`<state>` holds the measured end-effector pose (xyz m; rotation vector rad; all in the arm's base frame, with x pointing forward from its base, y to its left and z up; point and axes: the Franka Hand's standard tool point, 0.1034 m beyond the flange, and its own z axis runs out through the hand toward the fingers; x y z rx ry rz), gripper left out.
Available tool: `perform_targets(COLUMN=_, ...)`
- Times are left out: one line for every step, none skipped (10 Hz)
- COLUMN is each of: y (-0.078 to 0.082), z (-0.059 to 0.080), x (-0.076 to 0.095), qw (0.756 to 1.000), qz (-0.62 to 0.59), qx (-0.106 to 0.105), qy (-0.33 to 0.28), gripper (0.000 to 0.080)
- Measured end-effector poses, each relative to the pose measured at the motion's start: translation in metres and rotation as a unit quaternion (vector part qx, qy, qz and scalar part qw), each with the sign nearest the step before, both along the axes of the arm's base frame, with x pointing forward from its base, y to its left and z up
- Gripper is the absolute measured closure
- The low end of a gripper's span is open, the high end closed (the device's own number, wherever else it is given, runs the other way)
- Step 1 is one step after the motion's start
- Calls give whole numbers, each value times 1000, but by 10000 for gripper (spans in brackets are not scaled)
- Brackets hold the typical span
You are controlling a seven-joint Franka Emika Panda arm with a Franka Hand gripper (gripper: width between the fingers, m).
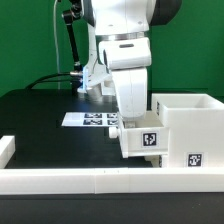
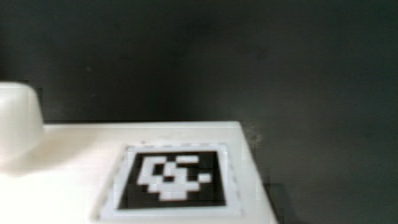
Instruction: Assemble drawer
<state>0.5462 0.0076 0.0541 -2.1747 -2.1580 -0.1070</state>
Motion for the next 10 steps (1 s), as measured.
perform_targets(y=0, z=0, x=0, qw=1000, qz=0, qx=0, qy=0, gripper=755)
perform_targets(y=0, z=0, x=0, qw=1000, qz=0, qx=0, qy=0, gripper=755)
perform_targets(y=0, z=0, x=0, qw=1000, qz=0, qx=0, qy=0, gripper=590)
perform_targets(y=0, z=0, x=0, qw=1000, qz=0, qx=0, qy=0, gripper=407)
perform_targets(y=1, z=1, x=0, qw=1000, qz=0, qx=0, qy=-2, gripper=272)
perform_targets(y=0, z=4, x=2, qw=1000, qz=0, qx=-1, qy=-5, gripper=272)
perform_targets(y=-1, z=11, x=4, qw=1000, qz=1, qx=-4, qy=-9, gripper=172)
perform_targets(y=-4, z=19, x=5, qw=1000, qz=1, qx=-8, qy=-9, gripper=156)
perform_targets(y=-8, z=30, x=7, qw=1000, qz=1, qx=-15, qy=-10, gripper=156)
perform_targets(y=-14, z=43, x=9, qw=1000, qz=-1, qx=-21, qy=-11, gripper=151)
